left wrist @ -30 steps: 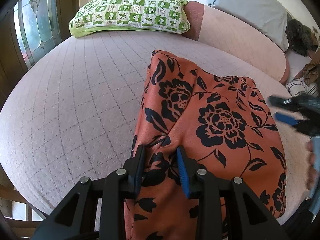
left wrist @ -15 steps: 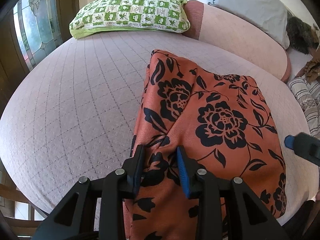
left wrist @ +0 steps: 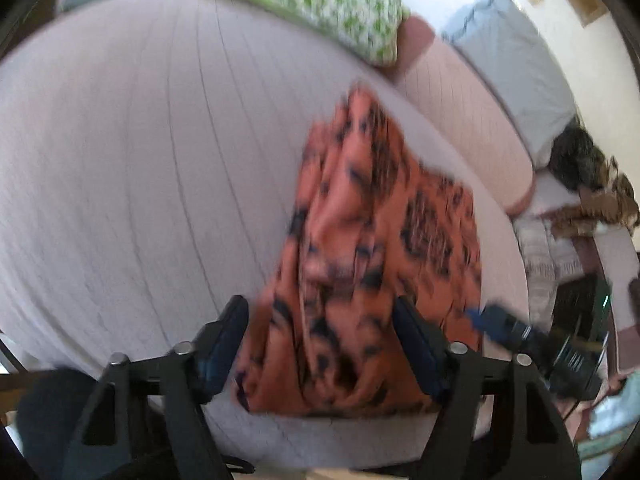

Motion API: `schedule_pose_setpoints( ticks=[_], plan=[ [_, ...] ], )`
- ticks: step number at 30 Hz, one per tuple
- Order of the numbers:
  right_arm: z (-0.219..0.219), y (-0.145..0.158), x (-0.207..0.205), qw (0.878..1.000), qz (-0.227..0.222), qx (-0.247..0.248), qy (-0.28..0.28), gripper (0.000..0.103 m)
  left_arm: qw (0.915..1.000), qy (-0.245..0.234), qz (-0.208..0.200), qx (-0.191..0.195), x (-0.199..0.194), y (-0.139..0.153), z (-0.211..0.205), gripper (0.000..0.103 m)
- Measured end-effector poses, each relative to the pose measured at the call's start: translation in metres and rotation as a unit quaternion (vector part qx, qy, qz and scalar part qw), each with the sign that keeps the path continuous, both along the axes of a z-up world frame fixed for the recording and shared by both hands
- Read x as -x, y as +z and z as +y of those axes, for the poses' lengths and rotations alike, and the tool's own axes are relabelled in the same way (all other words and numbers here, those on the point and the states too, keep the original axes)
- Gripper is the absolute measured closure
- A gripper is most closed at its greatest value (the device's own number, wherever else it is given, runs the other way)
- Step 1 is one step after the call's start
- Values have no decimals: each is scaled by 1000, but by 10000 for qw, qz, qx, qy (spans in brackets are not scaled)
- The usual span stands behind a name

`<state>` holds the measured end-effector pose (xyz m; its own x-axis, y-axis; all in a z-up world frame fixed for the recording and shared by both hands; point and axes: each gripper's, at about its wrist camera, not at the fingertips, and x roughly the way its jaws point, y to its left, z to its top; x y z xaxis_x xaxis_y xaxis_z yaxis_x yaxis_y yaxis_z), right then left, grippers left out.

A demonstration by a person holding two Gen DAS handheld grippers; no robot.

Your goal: Fold small clothes

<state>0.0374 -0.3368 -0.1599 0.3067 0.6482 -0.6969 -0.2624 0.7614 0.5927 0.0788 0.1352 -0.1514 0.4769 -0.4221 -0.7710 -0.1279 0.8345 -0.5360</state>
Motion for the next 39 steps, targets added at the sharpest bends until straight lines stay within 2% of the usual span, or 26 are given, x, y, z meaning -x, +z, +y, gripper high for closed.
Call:
schedule_pose_setpoints(
  ticks=[1,4,5,6,7,8,11,13,14,16,18,19,20,21,22,24,25,26,27,28,29,30,31,33,36,39],
  plan=[
    [-5,1,2,10000,-5,6,22,17,9999,-17,107,-8,2,-2,-2,76],
    [-11,6,8,9999,-10,59,111,17,9992,-96,-360,-160,14,24,-9,80],
    [-11,5,7,9999,8,48,117,17,9996,-42,-247,-118,15,19,-9,80],
    [-11,4,6,9999,32,16,108,17,9999,-38,103,-130,13,-2,-8,79],
    [-11,3,5,9999,49,0,97,17,9997,-29,237,-32,11,-14,-5,77],
    [-9,3,3,9999,62,-27,101,17,9997,20,177,146,11,-15,0,76],
    [-8,4,3,9998,37,0,172,15,9998,-110,-98,-114,8,16,-6,66],
    [-7,4,3,9998,17,4,219,13,9989,-172,-389,-181,-1,33,-6,40],
    [-7,4,2,9997,28,-19,233,13,9981,-172,-568,-181,-10,40,-4,34],
    [-8,5,1,9997,67,-58,236,13,9966,-172,-698,-397,-37,45,-3,33],
    [-9,5,1,9996,85,-86,250,13,9970,-373,-555,-394,-73,33,-5,33],
    [-9,5,1,9995,89,-103,268,13,9973,-543,-369,-333,-89,20,-7,50],
    [-9,4,1,9995,90,-111,275,13,9974,-700,58,-134,-105,-1,-8,70],
    [-10,4,1,9994,96,-125,293,13,9974,-640,311,115,-112,-11,-2,75],
    [-10,5,1,9994,102,-138,311,13,9981,-576,135,190,-110,0,2,85],
    [-11,5,2,9992,113,-155,343,13,9945,-767,-641,-312,-94,32,-10,86],
    [-12,5,2,9992,114,-177,347,13,9954,-621,-672,-268,-90,30,-11,85],
    [-13,5,1,9991,114,-205,357,12,9980,-495,-281,-289,-94,10,-9,84],
    [-14,3,0,9991,117,-236,337,11,9983,-465,41,-342,-102,-9,-8,77],
    [-14,3,-1,9989,121,-289,346,10,9992,-363,84,-160,-103,-21,-2,73],
    [-13,3,-1,9987,128,-328,373,10,9995,-304,9,-3,-101,-17,2,71],
    [-12,6,-2,9987,129,-267,404,10,9996,-273,-34,-46,-99,-8,3,66],
    [-12,8,-1,9987,127,-231,446,10,9995,-251,-116,-128,-97,1,2,50],
    [-19,17,1,9986,58,-328,421,10,9981,-399,-380,-290,-91,18,1,31],
    [-45,30,-1,9979,-112,-644,11,10,9954,-567,-539,-553,-82,23,-4,23],
    [-73,24,-16,9964,-21,-625,-578,10,9944,-582,-190,-866,-87,6,-14,23]
  ],
)
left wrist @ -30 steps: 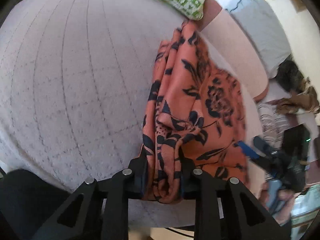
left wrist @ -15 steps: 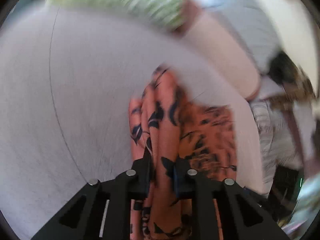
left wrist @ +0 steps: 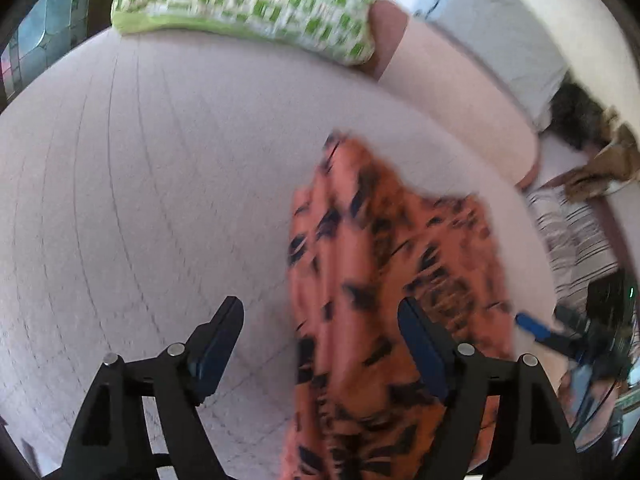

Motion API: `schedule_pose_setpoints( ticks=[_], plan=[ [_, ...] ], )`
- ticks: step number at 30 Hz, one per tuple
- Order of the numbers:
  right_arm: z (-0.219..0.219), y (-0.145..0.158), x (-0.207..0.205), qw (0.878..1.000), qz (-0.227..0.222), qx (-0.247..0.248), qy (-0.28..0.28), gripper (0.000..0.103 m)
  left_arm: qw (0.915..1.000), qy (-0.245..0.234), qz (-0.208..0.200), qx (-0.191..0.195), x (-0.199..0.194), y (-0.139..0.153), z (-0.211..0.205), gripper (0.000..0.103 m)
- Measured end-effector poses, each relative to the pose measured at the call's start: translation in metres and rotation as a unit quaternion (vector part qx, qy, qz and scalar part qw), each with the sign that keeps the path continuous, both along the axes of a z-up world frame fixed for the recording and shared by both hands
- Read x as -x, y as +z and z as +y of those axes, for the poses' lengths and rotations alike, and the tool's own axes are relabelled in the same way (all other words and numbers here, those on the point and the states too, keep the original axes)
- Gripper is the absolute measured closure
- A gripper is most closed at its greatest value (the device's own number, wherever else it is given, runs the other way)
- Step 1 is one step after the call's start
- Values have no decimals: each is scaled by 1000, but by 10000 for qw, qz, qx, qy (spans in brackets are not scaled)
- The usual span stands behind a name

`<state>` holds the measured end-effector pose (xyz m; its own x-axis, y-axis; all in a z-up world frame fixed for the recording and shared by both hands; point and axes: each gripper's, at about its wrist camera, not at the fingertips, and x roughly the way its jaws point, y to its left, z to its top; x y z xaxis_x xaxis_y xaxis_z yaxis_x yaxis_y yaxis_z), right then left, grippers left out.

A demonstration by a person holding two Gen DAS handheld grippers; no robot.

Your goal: Fold small clothes

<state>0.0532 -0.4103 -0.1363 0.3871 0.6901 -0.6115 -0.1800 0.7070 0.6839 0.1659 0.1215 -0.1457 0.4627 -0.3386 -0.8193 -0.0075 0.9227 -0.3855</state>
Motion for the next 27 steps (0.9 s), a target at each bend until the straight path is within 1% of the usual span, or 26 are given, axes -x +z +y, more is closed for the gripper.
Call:
schedule_pose_setpoints(
  ticks=[1,2,4,5,7,10,17,21,24,25,27],
  plan=[
    [-7,-13,-10,9995,273,-101,-96,10,10000,36,83,-32,3,-2,-2,23],
    [-9,-22,-16,9988,447,-120,-144,10,9999,82,70,-39,5,-4,-1,23],
    [-9,-33,-21,9978,623,-101,-200,10,9998,138,-23,-160,11,-1,-3,23],
    [-7,-35,-22,9974,681,-138,-183,10,9994,130,-54,-300,12,0,-8,23],
    [-1,-42,-21,9964,817,-189,-141,10,9992,83,-76,-381,11,-2,-23,23],
    [7,-44,-19,9965,830,-116,-26,10,9981,29,-135,-603,14,2,-36,23],
    [15,-41,-14,9962,873,32,45,10,9967,-134,-226,-763,13,2,-73,23],
    [18,-41,-13,9961,863,147,94,10,9963,-184,-242,-805,20,6,-74,23],
    [23,-41,-13,9961,846,227,115,9,9963,-185,-189,-823,18,1,-78,23],
    [24,-41,-13,9960,841,267,125,9,9963,-187,-151,-822,20,1,-72,23],
    [27,-40,-14,9960,827,321,140,9,9969,-154,-143,-756,20,0,-74,23]
  ],
)
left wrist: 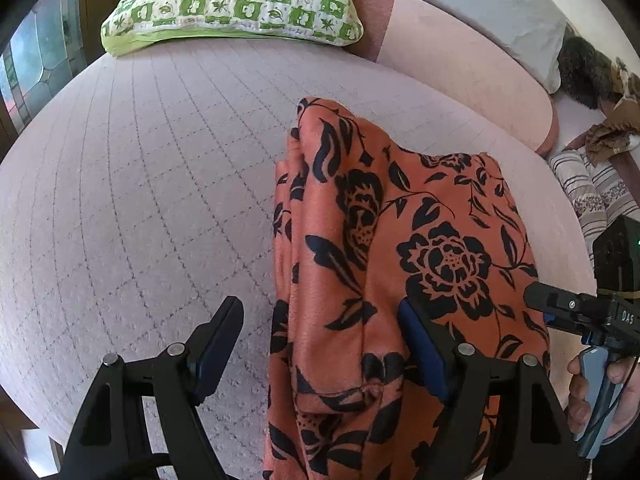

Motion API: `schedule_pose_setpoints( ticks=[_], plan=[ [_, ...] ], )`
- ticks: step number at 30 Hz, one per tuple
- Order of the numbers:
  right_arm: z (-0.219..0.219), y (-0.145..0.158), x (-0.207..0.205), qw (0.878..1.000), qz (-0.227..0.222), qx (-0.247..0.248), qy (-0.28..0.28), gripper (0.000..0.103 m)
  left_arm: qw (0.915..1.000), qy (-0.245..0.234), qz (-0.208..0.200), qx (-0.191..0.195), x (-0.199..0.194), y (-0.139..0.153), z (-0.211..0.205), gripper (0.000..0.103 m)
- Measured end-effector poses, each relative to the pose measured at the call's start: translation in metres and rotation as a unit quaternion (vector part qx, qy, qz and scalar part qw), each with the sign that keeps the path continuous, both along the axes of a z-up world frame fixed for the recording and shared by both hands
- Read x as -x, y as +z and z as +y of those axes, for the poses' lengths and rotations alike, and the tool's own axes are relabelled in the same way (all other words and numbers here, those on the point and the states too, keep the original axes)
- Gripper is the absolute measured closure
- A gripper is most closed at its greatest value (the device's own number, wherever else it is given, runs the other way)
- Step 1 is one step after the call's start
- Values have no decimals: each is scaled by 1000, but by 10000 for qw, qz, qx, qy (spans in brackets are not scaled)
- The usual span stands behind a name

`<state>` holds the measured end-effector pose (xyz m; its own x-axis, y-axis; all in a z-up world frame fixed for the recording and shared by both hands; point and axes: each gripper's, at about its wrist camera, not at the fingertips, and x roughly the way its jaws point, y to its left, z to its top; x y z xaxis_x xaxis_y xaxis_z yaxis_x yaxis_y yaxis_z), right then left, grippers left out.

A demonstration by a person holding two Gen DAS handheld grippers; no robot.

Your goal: Fold small clothes

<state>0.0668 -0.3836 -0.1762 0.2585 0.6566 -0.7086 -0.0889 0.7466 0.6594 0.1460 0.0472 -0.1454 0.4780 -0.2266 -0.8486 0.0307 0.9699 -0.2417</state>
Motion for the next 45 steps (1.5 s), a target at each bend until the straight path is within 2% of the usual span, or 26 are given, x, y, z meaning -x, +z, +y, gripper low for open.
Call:
schedule_pose_setpoints(
  ticks=[3,6,8,11,12,14,15,17,18,22,25,28,30,31,32,33,34,35,36,37,38,39,40,42,44,45],
  plan=[
    [0,9,3,9995,-155,250,-105,9,9995,146,-278,61,5,15,9,23],
    [-9,36,4,9955,-733,480,-373,9,9994,-6,-348,67,15,28,10,23],
    [-14,56,-2,9926,-1062,385,-451,9,9987,-116,-477,158,34,39,5,23],
    [-8,69,-17,9923,-1207,46,-264,9,9960,-297,-586,599,52,43,-2,23],
    [-5,69,-20,9926,-1199,-70,-202,9,9966,-288,-466,613,56,35,-6,25],
    [4,64,-31,9930,-1118,-372,-73,9,9989,-166,262,355,55,-6,-14,41],
    [9,56,-38,9939,-982,-505,-52,8,9986,-40,460,274,54,-26,-13,41],
    [14,19,-53,9984,-244,-504,-99,9,9992,-29,289,276,59,-19,-13,41],
    [13,14,-53,9980,-195,-559,-209,9,9992,-34,284,275,58,-9,-12,43],
    [7,41,-46,9967,-662,-442,-171,9,9984,-41,-542,152,51,45,-7,44],
    [-16,47,-55,9950,-776,-372,-513,9,9957,-184,-786,459,26,67,-12,44],
    [-38,24,-81,9936,-263,-590,-922,9,9958,-507,-694,317,3,53,-38,44],
    [-34,5,-100,9939,43,-541,-963,9,9985,-527,-155,56,-12,23,-50,44],
    [-31,-4,-107,9938,196,-564,-935,12,9987,-494,11,-145,-16,6,-51,47],
    [-29,-14,-112,9933,390,-680,-851,21,9985,-458,-38,-293,-15,-4,-53,47],
    [-24,-14,-118,9930,405,-745,-827,69,9982,-441,-177,-357,-12,-5,-55,46],
    [-21,-10,-119,9925,403,-864,-766,83,9980,-428,-209,-413,-11,-4,-56,46],
    [-17,2,-117,9943,185,-790,-695,83,9979,-413,-223,-439,-11,-3,-57,46],
    [-13,8,-115,9965,-6,-512,-654,83,9979,-429,-226,-441,-12,-4,-59,46],
    [-9,0,-115,9974,39,187,-699,75,9976,-439,-222,-494,-14,-4,-62,46],
    [-12,-8,-113,9963,156,393,-742,75,9974,-443,-220,-521,-12,-3,-62,46],
    [-18,-13,-107,9960,159,130,-870,70,9974,-439,-225,-520,-10,-1,-61,46],
    [-24,-9,-100,9950,174,-115,-974,47,9976,-435,-225,-492,-11,-1,-61,46],
    [-30,2,-81,9936,172,-502,-994,11,9977,-449,-248,-453,-9,-1,-59,46],
    [-35,22,-47,9942,-111,-476,-959,11,9975,-454,-280,-473,-6,-3,-59,46],
    [-34,24,-35,9948,-82,-477,-901,11,9973,-465,-300,-487,-2,-5,-58,46]
  ],
)
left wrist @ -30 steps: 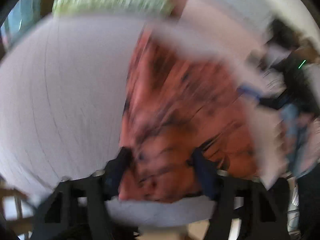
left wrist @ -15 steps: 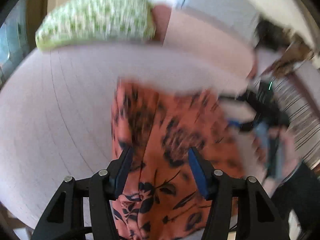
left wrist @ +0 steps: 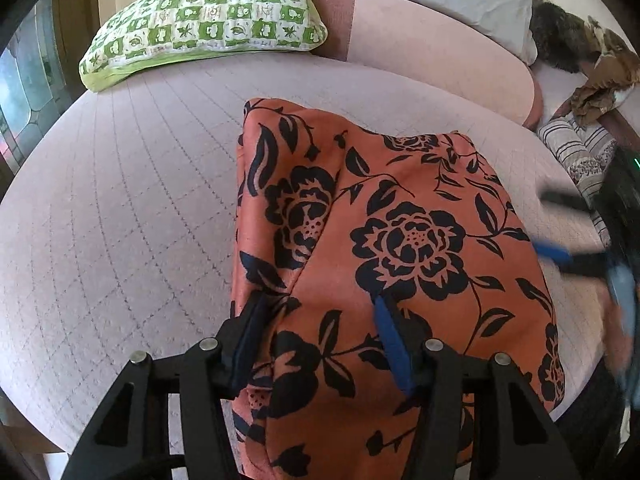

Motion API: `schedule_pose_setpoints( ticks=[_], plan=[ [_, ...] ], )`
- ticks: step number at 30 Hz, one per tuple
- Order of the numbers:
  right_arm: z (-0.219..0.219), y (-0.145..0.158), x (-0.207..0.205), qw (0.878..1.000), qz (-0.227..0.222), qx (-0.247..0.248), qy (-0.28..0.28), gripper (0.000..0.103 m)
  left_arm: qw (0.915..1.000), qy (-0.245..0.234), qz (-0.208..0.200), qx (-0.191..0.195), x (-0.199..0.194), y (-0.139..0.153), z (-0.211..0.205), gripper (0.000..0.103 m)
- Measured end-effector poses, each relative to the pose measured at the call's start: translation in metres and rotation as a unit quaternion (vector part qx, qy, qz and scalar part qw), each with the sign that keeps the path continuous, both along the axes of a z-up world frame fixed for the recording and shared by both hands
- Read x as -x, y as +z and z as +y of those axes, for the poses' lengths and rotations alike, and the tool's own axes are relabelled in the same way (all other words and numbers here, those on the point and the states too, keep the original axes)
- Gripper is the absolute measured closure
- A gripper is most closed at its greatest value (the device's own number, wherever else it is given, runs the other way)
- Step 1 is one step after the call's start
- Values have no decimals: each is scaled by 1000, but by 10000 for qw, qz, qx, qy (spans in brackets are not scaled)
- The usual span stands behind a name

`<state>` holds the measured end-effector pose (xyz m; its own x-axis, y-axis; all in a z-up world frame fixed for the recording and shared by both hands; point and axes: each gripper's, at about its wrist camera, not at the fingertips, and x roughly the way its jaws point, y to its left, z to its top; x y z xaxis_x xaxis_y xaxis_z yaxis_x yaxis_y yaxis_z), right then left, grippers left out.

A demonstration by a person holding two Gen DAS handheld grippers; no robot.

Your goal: Fold small clothes

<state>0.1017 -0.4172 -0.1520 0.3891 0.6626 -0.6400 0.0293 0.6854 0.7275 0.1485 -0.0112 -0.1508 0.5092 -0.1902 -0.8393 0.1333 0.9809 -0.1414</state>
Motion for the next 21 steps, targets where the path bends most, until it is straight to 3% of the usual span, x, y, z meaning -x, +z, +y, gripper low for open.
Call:
schedule_pose_setpoints(
  ticks=[2,3,4,7,8,9,10,12,14,16,17,18,19,20,21],
  plan=[
    [13,-9,28,9989,281,100,365,23,10000,10,-40,26,5,-1,2,46],
    [22,-20,33,9969,487,154,599,66,10000,20,-27,29,6,-1,1,46],
    [32,-29,39,9948,646,143,769,66,10000,25,-37,42,5,-2,2,46],
    [40,2,50,9965,9,515,664,68,9999,47,-19,127,6,-2,5,46],
    [42,-1,49,9947,-28,759,688,63,9999,56,-19,117,6,-1,4,46],
    [43,-14,47,9920,147,1018,738,52,10000,52,-27,48,8,2,3,46],
    [38,-22,47,9940,280,831,651,45,9999,68,-74,0,14,10,4,46],
    [29,-6,54,9973,253,528,449,26,9992,161,-256,250,28,26,11,46],
    [30,20,63,9966,-238,579,544,14,9985,240,-367,339,42,32,18,45],
    [32,24,70,9952,-252,705,629,8,9990,430,75,115,47,6,23,45],
    [33,11,72,9968,32,462,655,8,9983,420,381,107,46,-12,24,44],
    [33,-3,77,9959,310,273,802,31,9975,487,419,291,48,-23,29,43],
    [49,-27,79,9879,679,422,1326,58,9970,552,307,443,53,-18,34,43],
    [56,-24,85,9857,414,846,1401,59,9963,587,361,504,55,-12,36,45],
    [52,-18,90,9852,332,898,1419,60,9955,599,363,641,56,-4,39,45]
  ],
)
